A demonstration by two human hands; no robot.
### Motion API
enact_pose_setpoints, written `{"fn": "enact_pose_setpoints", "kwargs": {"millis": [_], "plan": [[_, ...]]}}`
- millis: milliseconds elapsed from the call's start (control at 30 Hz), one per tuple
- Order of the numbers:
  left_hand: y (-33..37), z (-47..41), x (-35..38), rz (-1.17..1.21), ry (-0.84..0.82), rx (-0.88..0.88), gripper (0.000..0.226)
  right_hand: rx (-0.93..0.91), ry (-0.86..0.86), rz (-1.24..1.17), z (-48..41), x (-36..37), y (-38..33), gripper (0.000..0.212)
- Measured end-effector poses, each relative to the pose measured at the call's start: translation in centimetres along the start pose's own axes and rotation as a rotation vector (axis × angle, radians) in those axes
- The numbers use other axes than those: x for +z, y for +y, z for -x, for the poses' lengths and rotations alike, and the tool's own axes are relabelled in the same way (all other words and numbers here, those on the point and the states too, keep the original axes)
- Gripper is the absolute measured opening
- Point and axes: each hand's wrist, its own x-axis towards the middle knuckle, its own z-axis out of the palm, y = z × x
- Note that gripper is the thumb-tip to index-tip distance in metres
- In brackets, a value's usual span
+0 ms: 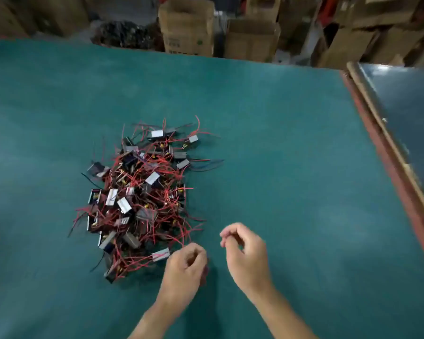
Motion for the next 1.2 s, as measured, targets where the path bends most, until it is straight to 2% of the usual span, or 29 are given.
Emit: {"fn": "enact_pose_setpoints", "kwargs": {"millis": [67,167,267,333,433,500,533,600,633,667,700,767,867,900,1000,1100,1200], "plan": [[-0.3,-0.9,0.7,-0.054,0.034,0.139,0.025,-0.115,-0.063,0.104,-2.4,1.7,-0.5,0.018],[-0.4,-2.9,1.9,0.024,0.019,0.239,0.021,-0.214,-0.220,0.165,-6.2,4.1,-1.1,0.031],[-1.3,-4.6,3.0,0.020,-0.024,0.268,0.014,-0.411,-0.336,0.287,-7.6,6.2,-1.3,0.043],[-2.6,-5.5,3.9,-0.013,-0.027,0.264,0.016,-0.493,-0.401,0.412,-8.4,7.4,-1.5,0.039],[-4.5,-5.3,4.2,-0.214,0.033,0.421,0.029,-0.612,-0.389,0.634,-8.0,8.5,-1.4,0.023],[-5.6,-5.1,3.7,-0.293,0.049,0.550,0.037,-0.671,-0.332,0.693,-6.8,9.2,-0.9,0.024],[-5.6,-4.7,3.5,-0.327,0.073,0.566,0.033,-0.687,-0.301,0.699,-6.1,9.6,-0.7,0.023],[-5.6,-4.1,3.1,-0.171,0.039,0.458,0.025,-0.682,-0.230,0.660,-4.4,10.0,-0.5,0.022],[-5.4,-3.9,3.0,0.021,-0.063,0.423,0.031,-0.670,-0.201,0.643,-3.7,10.2,-0.4,0.023],[-5.3,-3.7,2.9,0.133,-0.145,0.463,0.036,-0.650,-0.187,0.636,-3.1,10.1,-0.3,0.024],[-5.4,-3.7,2.8,0.172,-0.130,0.511,0.040,-0.620,-0.177,0.624,-2.7,9.9,-0.1,0.025],[-5.5,-3.8,2.8,0.141,-0.062,0.599,0.044,-0.595,-0.116,0.548,-2.5,9.2,0.2,0.026],[-5.1,-3.9,3.1,-0.067,-0.034,0.652,0.015,-0.593,0.045,0.393,-2.8,7.6,0.5,0.027],[-5.1,-4.0,3.1,-0.159,-0.001,0.649,0.021,-0.581,0.086,0.338,-2.8,7.0,0.6,0.028],[-4.3,-3.2,3.5,-0.019,-0.034,0.523,0.016,-0.491,0.139,0.165,-2.6,5.0,1.3,0.027],[-3.5,-2.6,3.6,0.197,-0.111,0.389,0.030,-0.375,0.096,-0.059,-2.3,3.0,2.5,0.027],[-2.9,-2.5,3.4,0.441,-0.127,0.260,0.029,-0.345,0.115,-0.169,-1.8,1.2,4.2,0.029]]}}
